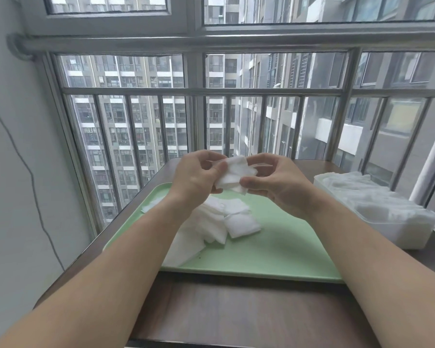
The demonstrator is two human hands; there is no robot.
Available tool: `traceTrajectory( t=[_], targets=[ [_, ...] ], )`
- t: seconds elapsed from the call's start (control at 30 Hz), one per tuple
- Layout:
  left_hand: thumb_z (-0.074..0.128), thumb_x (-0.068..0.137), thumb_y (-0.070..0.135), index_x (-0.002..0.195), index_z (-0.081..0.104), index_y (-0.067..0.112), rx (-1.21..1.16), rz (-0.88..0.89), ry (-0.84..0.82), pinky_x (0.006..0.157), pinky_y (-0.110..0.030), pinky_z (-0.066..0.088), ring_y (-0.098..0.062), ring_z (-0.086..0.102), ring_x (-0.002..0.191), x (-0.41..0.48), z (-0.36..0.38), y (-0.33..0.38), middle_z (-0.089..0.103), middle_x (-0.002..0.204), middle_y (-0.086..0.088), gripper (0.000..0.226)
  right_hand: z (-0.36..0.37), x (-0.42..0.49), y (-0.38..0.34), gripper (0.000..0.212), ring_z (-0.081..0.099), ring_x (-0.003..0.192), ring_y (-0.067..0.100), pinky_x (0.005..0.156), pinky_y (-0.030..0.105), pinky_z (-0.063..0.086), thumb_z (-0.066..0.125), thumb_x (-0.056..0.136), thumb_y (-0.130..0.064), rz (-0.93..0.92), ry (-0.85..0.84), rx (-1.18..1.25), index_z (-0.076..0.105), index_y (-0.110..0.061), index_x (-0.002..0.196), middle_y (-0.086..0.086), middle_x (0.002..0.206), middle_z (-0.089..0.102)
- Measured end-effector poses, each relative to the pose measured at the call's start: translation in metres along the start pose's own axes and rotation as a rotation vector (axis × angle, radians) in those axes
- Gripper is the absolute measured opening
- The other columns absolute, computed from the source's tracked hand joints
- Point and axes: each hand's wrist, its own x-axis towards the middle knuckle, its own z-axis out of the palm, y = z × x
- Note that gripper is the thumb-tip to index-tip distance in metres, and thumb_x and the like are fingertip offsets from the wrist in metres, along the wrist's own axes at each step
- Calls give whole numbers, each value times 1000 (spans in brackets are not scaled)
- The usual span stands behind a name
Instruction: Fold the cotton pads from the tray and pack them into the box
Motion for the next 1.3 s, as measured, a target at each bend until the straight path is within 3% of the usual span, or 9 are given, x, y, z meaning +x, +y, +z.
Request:
traceTrajectory(
  t=[0.3,0.53,0.63,0.77,0.97,1.07,1.13,1.2,1.3],
  targets=[
    [67,95,14,103,69,11,-399,-228,-34,55,-22,56,-19,71,73,0,-1,5,74,97,-9,9,-1,-2,-4,63,73,91,30,82,36,61,85,50,-8,-30,-14,131,65,0,109,17,96,74],
    [73,90,23,116,67,13,-248,-174,-81,61,-24,53,-13,73,73,0,-4,5,74,99,-4,29,-4,0,-4,50,68,103,32,96,46,56,75,77,6,6,51,56,61,1,124,16,112,69],
    [76,85,20,118,67,14,-254,-156,-181,63,-23,55,-15,74,80,-3,-3,7,76,100,-4,34,-5,2,-3,27,66,96,29,86,42,53,66,88,3,10,144,29,63,-4,113,11,104,68],
    [70,92,17,111,70,14,-235,-171,-181,67,-25,56,-13,73,81,-3,-4,8,75,95,-2,19,-10,6,-5,9,60,92,21,69,29,48,61,95,-8,-71,385,97,62,-16,100,4,98,65],
    [72,92,18,109,71,13,-150,-164,-206,65,-21,55,-13,73,80,-6,-2,8,75,100,-8,18,-13,-5,-23,22,66,82,20,65,28,54,68,86,-10,-148,83,181,66,-2,106,10,94,71],
    [75,89,14,101,73,15,-96,-117,-225,63,-20,56,-13,74,79,-8,-1,9,78,94,-6,12,-9,-7,-24,47,68,96,34,90,53,54,80,70,-14,-124,22,-3,68,4,112,22,109,72],
    [75,88,10,98,74,17,-77,-89,-219,62,-20,56,-13,75,77,-9,0,10,78,87,-3,12,-6,-8,-22,48,68,96,36,96,62,49,83,65,-14,-89,19,-128,71,2,108,25,109,72],
    [74,89,14,100,75,17,-60,-71,-216,62,-21,57,-12,74,76,-9,1,11,78,87,-3,11,-2,-9,-20,42,65,88,33,87,58,51,85,66,-12,-84,24,-233,73,2,103,27,103,72],
    [70,93,29,106,76,15,-33,-49,-215,61,-21,56,-10,73,75,-10,1,12,78,89,-4,19,1,-8,-18,29,58,76,27,65,37,44,82,76,-6,-119,33,-314,70,7,98,26,94,73]
  ],
)
